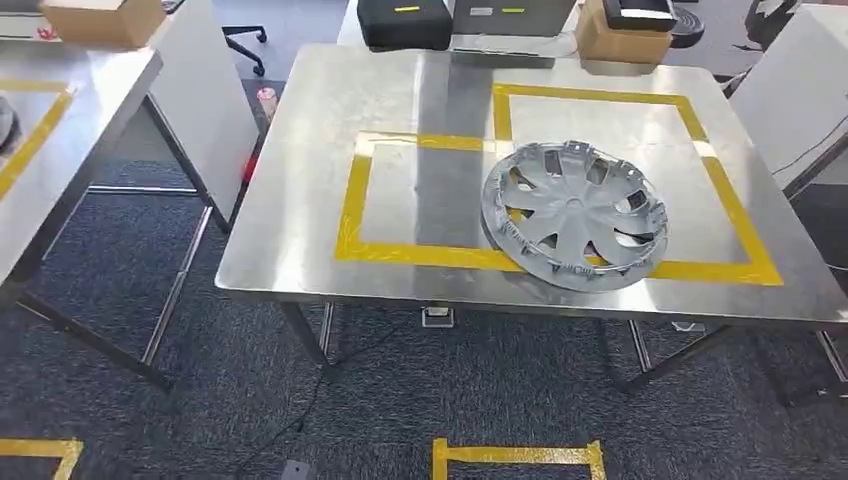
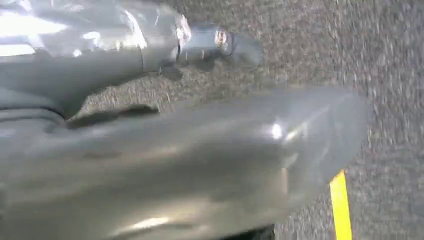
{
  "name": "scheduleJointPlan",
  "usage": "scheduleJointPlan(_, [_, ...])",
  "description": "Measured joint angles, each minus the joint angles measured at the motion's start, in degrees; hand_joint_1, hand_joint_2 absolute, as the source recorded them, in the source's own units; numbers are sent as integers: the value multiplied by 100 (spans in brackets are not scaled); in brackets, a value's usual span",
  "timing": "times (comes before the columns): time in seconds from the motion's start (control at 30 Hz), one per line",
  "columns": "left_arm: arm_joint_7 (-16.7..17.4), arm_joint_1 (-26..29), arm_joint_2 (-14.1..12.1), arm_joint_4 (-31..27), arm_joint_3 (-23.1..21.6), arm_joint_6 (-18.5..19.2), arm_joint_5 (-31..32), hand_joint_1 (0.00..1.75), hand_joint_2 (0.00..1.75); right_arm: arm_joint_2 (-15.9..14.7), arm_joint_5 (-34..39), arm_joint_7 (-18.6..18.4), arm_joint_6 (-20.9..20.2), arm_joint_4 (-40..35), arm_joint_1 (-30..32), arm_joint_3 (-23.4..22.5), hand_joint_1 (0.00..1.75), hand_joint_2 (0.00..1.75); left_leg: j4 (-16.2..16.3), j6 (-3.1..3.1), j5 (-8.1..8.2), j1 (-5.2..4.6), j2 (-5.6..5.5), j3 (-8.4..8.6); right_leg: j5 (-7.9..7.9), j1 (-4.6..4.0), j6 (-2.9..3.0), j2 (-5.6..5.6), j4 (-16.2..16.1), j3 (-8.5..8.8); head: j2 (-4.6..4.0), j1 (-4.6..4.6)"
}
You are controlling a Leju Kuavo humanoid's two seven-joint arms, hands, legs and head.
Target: Take the parts from the cabinet and place them on the table.
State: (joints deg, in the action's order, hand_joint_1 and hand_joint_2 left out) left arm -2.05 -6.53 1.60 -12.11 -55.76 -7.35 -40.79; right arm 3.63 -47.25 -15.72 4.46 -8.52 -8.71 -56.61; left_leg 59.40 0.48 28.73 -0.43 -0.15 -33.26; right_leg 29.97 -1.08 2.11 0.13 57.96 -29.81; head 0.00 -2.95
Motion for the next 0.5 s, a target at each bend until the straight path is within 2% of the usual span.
scheduleJointPlan(0.03, [0,2,9,-2,-2,7,2,0,0,0,2,0,0,0,2,2,0,0,-10,-30,-20,1,0,4,-30,-8,16,-1,-41,7,0,-22])
scheduleJointPlan(0.07, [2,0,2,2,-2,7,2,0,0,9,4,0,-2,2,3,2,0,0,17,-53,14,-34,-2,-1,-129,53,-12,-25,-206,57,0,-42])
scheduleJointPlan(0.1, [2,2,0,0,-2,7,2,0,0,18,2,0,-2,2,-6,2,0,0,110,-94,133,-20,-6,-56,-176,70,-60,-52,-265,67,0,-31])
scheduleJointPlan(0.13, [2,-3,-9,0,-2,7,4,0,0,18,4,0,-2,2,-11,2,0,0,366,-126,366,-4,-11,-170,-204,82,-44,-44,-280,39,0,24])
scheduleJointPlan(0.2, [4,0,-18,0,-2,7,4,0,0,20,4,0,-9,4,-6,2,0,0,1202,-202,826,47,-10,-503,-229,93,-73,-52,-258,-28,0,109])
scheduleJointPlan(0.23, [9,3,-20,2,-2,7,4,0,0,31,4,2,-11,7,4,2,0,0,1556,-232,962,73,-8,-644,-241,101,-90,-64,-237,-64,0,133])
scheduleJointPlan(0.27, [11,6,-22,2,-2,15,8,0,0,33,4,6,-17,7,7,2,0,0,1632,-267,916,97,-1,-656,-249,110,-102,-69,-206,-99,0,157])
scheduleJointPlan(0.3, [22,7,-22,2,-2,24,18,0,0,33,7,22,-24,7,7,2,0,0,1418,-302,738,124,9,-515,-251,131,-120,-71,-168,-133,0,181])
scheduleJointPlan(0.37, [52,3,-28,2,-2,57,61,0,0,35,31,72,-39,7,2,2,0,0,517,-376,288,188,32,28,-220,181,-185,-63,-52,-191,0,224])
scheduleJointPlan(0.4, [66,-5,-28,0,-4,66,85,0,0,26,46,105,-50,7,1,2,0,0,124,-433,315,217,33,229,-191,177,-245,-56,40,-231,0,271])
scheduleJointPlan(0.43, [83,-13,-31,-2,-7,68,114,0,0,11,46,125,-57,7,-10,2,0,0,118,-314,318,202,0,217,-164,153,-299,-38,128,-278,0,350])
scheduleJointPlan(0.47, [103,-7,-42,0,-9,66,127,0,0,11,48,144,-68,7,-15,2,0,0,147,-222,315,184,5,205,-187,150,-320,-20,110,-284,0,315])
scheduleJointPlan(0.5, [122,-1,-55,4,-11,66,136,0,0,13,46,153,-74,7,-15,2,0,0,145,-183,298,168,9,185,-212,164,-348,-13,104,-282,0,268])
